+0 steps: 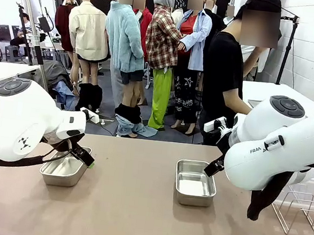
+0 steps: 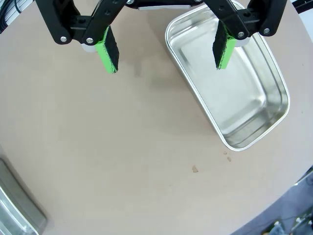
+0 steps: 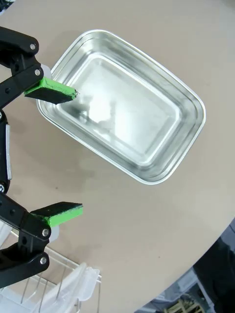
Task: Place the bread in airtight containers.
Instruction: Lift both Airtight Container.
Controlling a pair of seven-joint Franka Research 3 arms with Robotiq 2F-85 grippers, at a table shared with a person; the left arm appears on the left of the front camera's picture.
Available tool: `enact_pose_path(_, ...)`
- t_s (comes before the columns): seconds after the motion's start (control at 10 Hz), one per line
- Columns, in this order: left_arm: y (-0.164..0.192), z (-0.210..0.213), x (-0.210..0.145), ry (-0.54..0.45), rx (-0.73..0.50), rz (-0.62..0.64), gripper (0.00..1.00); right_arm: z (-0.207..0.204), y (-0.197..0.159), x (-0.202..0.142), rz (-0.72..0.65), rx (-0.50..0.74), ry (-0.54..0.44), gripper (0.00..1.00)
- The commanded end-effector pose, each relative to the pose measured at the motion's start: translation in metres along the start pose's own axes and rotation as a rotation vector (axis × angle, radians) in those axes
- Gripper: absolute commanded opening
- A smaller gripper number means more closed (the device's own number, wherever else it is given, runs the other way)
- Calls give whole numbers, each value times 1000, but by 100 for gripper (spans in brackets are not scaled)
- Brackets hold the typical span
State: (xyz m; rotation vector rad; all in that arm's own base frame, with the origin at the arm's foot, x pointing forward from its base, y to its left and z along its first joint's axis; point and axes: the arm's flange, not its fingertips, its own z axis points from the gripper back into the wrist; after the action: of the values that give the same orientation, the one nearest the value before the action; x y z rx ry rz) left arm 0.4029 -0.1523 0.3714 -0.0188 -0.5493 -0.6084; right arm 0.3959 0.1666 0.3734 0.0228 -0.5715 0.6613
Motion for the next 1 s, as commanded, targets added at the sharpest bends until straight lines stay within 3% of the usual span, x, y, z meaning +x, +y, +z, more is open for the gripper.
enact_pose_path(0.0,0,0,0,0,0,0,100,0,0,0,0,0,0,100)
enact_pose_path(0.2,17,35,27,-100,46,-11,100,40,-20,22,21,-106,-121,100)
enact_pose_path(0.4,56,76,37,-157,69,9,100,91,-61,19,-53,-241,-207,100)
enact_pose_path(0.7,137,114,14,-130,192,119,100,191,-155,-61,-353,-585,-234,100)
enact_pose_path(0.9,190,119,-7,-92,186,165,100,216,-206,-128,-525,-666,-182,100)
